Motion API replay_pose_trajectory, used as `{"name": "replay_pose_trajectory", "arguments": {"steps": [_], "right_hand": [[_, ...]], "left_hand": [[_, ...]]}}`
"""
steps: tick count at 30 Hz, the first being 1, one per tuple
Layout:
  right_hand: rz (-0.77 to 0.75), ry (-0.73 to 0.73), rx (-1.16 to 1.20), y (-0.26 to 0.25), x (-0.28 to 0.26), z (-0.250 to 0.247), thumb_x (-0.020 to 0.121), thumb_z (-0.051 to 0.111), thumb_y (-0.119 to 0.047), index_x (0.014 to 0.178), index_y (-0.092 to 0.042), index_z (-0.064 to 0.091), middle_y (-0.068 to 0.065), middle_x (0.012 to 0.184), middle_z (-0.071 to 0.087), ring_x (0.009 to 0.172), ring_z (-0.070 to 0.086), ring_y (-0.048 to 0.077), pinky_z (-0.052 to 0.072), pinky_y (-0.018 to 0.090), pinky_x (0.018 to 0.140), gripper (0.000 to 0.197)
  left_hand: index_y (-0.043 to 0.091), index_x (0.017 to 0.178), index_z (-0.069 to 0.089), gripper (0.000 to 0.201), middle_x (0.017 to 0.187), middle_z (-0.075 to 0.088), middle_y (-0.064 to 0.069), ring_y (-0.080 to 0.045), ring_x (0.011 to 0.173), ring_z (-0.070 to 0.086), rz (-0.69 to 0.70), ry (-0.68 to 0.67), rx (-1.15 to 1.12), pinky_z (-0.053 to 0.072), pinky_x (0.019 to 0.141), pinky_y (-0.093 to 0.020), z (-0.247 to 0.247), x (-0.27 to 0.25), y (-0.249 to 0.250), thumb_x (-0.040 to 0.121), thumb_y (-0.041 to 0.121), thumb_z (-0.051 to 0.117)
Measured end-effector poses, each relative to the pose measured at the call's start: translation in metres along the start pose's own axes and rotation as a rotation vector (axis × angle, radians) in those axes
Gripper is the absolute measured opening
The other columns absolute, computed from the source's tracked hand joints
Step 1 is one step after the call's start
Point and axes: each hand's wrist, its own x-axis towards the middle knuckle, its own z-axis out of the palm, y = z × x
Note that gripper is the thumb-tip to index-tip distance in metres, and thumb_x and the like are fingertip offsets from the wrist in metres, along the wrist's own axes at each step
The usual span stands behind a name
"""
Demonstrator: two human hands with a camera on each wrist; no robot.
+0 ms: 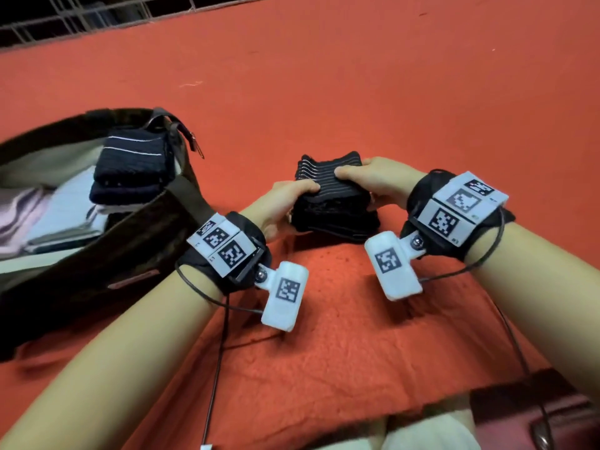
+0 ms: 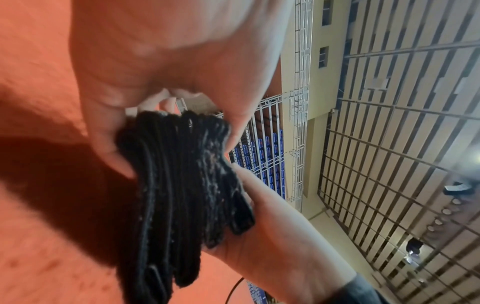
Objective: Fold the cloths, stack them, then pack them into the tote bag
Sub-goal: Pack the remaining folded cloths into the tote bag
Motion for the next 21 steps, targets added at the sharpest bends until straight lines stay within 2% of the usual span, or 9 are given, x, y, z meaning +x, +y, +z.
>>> {"name": "replay_pose_trajectory", "arguments": {"steps": [4, 7, 9, 11, 13, 15, 17, 19, 21], "right_hand": [[-0.047, -0.033, 0.148, -0.012, -0.01, 0.006, 0.092, 0.053, -0.029, 0.103, -0.017, 0.058, 0.003, 0.096, 0.062, 0.083, 0.058, 0.017, 0.048, 0.025, 0.061, 0.017], [-0.021, -0.021, 0.28, -0.015, -0.012, 0.017, 0.087, 0.059, -0.025, 0.105, -0.013, 0.059, 0.002, 0.087, 0.063, 0.07, 0.059, 0.012, 0.049, 0.019, 0.054, 0.022], [0.008, -0.022, 0.334, -0.015, -0.012, 0.027, 0.085, 0.062, -0.021, 0.107, -0.009, 0.059, 0.003, 0.085, 0.063, 0.066, 0.059, 0.012, 0.05, 0.017, 0.05, 0.025], [0.022, -0.02, 0.319, -0.014, -0.012, 0.035, 0.083, 0.063, -0.019, 0.108, -0.006, 0.059, 0.006, 0.086, 0.064, 0.066, 0.06, 0.014, 0.049, 0.021, 0.053, 0.028], [0.002, -0.027, 0.286, -0.016, -0.012, 0.041, 0.083, 0.063, -0.016, 0.106, -0.007, 0.059, 0.006, 0.082, 0.063, 0.063, 0.059, 0.016, 0.048, 0.023, 0.054, 0.025], [-0.034, -0.045, 0.265, -0.019, -0.013, 0.044, 0.083, 0.062, -0.013, 0.106, -0.01, 0.057, 0.006, 0.085, 0.063, 0.065, 0.059, 0.016, 0.048, 0.025, 0.056, 0.023], [-0.077, -0.037, 0.262, -0.022, -0.016, 0.043, 0.084, 0.061, -0.01, 0.105, -0.013, 0.055, 0.005, 0.087, 0.063, 0.067, 0.06, 0.016, 0.049, 0.026, 0.057, 0.022], [-0.13, -0.018, 0.269, -0.026, -0.019, 0.04, 0.083, 0.061, -0.009, 0.102, -0.015, 0.054, 0.005, 0.089, 0.063, 0.069, 0.061, 0.016, 0.049, 0.025, 0.059, 0.021], [-0.178, -0.011, 0.319, -0.033, -0.024, 0.035, 0.083, 0.059, -0.008, 0.1, -0.016, 0.055, 0.005, 0.091, 0.063, 0.074, 0.061, 0.018, 0.049, 0.027, 0.066, 0.02]], "left_hand": [[0.016, 0.11, 0.055, 0.03, 0.096, 0.058, -0.006, -0.014, 0.071, 0.056, 0.033, 0.042, -0.021, 0.049, 0.059, -0.024, -0.008, -0.013, -0.001, 0.083, 0.028, 0.057], [0.013, 0.13, 0.044, 0.081, 0.114, 0.059, -0.009, -0.019, 0.081, 0.062, 0.052, 0.118, -0.038, 0.052, 0.059, -0.03, -0.018, -0.022, -0.005, 0.055, 0.034, 0.069], [0.014, 0.134, 0.041, 0.094, 0.118, 0.06, -0.013, -0.021, 0.078, 0.064, 0.046, 0.134, -0.001, 0.052, 0.058, -0.032, -0.025, -0.019, -0.011, 0.048, 0.037, 0.071], [0.011, 0.125, 0.048, 0.078, 0.1, 0.066, -0.012, -0.016, 0.061, 0.062, 0.012, 0.122, 0.037, 0.049, 0.053, -0.025, -0.029, -0.025, -0.016, 0.055, 0.04, 0.071], [0.013, 0.094, 0.057, 0.026, 0.057, 0.06, 0.0, -0.008, 0.037, 0.046, -0.024, 0.084, 0.052, 0.036, 0.046, -0.019, -0.029, -0.034, -0.019, 0.08, 0.035, 0.059], [0.019, 0.075, 0.051, 0.019, 0.039, 0.045, 0.007, -0.005, 0.03, 0.032, -0.047, 0.063, 0.033, 0.027, 0.047, -0.021, -0.032, -0.035, -0.022, 0.091, 0.027, 0.047], [0.02, 0.072, 0.049, 0.02, 0.042, 0.044, 0.008, -0.005, 0.029, 0.032, -0.04, 0.057, 0.042, 0.026, 0.043, -0.018, -0.031, -0.039, -0.02, 0.091, 0.027, 0.047], [0.021, 0.074, 0.049, 0.02, 0.045, 0.052, 0.008, -0.004, 0.026, 0.043, -0.006, 0.111, 0.083, 0.035, 0.036, -0.016, -0.03, -0.048, -0.013, 0.092, 0.029, 0.049], [0.024, 0.08, 0.05, 0.017, 0.069, 0.058, 0.008, 0.012, 0.042, 0.054, 0.064, 0.169, 0.063, 0.043, 0.045, -0.009, -0.03, -0.055, -0.004, 0.094, 0.032, 0.048]]}}
